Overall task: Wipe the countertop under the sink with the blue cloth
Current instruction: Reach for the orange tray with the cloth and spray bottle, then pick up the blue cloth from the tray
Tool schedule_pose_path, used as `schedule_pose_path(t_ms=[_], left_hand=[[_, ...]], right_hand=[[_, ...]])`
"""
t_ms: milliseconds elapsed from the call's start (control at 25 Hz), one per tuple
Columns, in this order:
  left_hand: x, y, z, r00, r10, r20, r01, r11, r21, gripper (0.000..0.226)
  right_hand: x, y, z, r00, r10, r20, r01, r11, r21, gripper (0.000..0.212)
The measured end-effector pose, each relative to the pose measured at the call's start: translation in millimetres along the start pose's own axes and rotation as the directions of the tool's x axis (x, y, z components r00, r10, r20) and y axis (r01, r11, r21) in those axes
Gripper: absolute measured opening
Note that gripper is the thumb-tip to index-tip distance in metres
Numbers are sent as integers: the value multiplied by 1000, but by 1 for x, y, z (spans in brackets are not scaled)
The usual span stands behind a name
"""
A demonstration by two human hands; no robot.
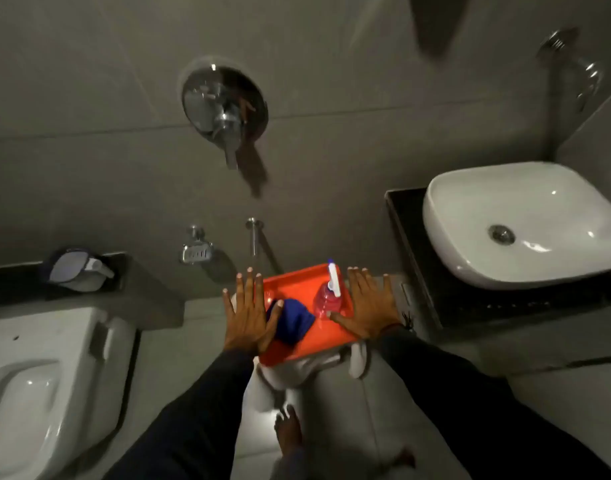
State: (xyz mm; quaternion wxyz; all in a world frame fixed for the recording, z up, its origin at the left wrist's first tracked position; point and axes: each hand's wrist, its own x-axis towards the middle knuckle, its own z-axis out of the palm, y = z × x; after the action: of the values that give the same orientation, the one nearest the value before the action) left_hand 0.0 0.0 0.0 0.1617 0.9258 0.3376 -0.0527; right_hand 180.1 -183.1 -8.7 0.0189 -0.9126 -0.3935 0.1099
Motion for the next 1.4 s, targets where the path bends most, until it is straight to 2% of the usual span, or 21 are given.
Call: schedule_pose_path(t_ms=[80, 120, 200, 280, 400, 520, 560, 600, 680, 720, 800, 840, 880, 920, 1000, 1080, 1200, 1280, 1320, 1400], left_hand=[[8, -23, 27, 997, 2, 71, -2, 1000, -2, 94], [11, -33, 44, 997, -3, 81, 2, 1000, 2, 93], [20, -52, 86, 996, -18, 86, 21, 999, -37, 88], [26, -63, 121, 998, -6, 68, 10, 999, -50, 82], [24, -81, 166, 994, 29, 101, -25, 999, -39, 79], [24, -93, 194, 995, 44, 92, -44, 999, 6, 79], [24, -94, 195, 995, 46, 93, -47, 999, 5, 79], [25, -93, 194, 994, 51, 97, -52, 999, 1, 79], [25, -92, 190, 994, 56, 96, -56, 998, -6, 79], [25, -92, 188, 993, 53, 106, -52, 999, -12, 79], [25, -90, 184, 990, 55, 126, -52, 998, -26, 79], [24, -92, 185, 990, 49, 136, -46, 999, -27, 80], [24, -92, 185, 989, 47, 142, -42, 999, -33, 80], [25, -92, 185, 988, 48, 145, -43, 998, -40, 80], [25, -93, 185, 988, 47, 149, -39, 998, -56, 80], [25, -94, 187, 988, 50, 144, -41, 997, -63, 80], [26, -96, 191, 989, 51, 136, -45, 998, -51, 80], [26, -96, 194, 990, 54, 129, -47, 997, -55, 81], [26, -96, 195, 991, 56, 123, -50, 997, -52, 81], [26, -99, 197, 992, 56, 114, -51, 997, -49, 81]], right_hand=[[14, -14, 26, 990, 116, 76, -130, 965, 228, 107], [19, -20, 37, 976, 189, 109, -217, 899, 381, 98], [41, -24, 62, 953, 267, 140, -289, 679, 674, 72], [62, -26, 83, 937, 342, 67, -245, 513, 823, 60], [88, -34, 109, 927, 373, -29, -164, 475, 864, 51], [108, -46, 116, 908, 420, -18, -190, 448, 874, 13], [115, -48, 108, 898, 439, 11, -217, 422, 880, 8], [122, -48, 99, 887, 460, 47, -240, 371, 897, 10], [137, -44, 74, 851, 504, 149, -306, 245, 920, 31], [140, -42, 61, 840, 499, 215, -340, 175, 924, 35], [137, -42, 44, 852, 421, 311, -379, 86, 922, 25], [131, -44, 44, 865, 368, 342, -394, 76, 916, 16], [123, -46, 48, 877, 324, 355, -409, 118, 905, 11], [113, -48, 56, 890, 275, 363, -425, 213, 880, 12], [96, -50, 79, 901, 158, 403, -430, 433, 792, 30], [81, -53, 102, 861, 64, 504, -453, 548, 703, 43], [64, -58, 124, 782, 20, 623, -494, 630, 599, 48], [61, -59, 130, 755, 73, 651, -536, 640, 551, 50], [60, -60, 131, 748, 100, 656, -566, 614, 551, 52], [61, -65, 128, 784, 79, 616, -529, 605, 595, 62]])
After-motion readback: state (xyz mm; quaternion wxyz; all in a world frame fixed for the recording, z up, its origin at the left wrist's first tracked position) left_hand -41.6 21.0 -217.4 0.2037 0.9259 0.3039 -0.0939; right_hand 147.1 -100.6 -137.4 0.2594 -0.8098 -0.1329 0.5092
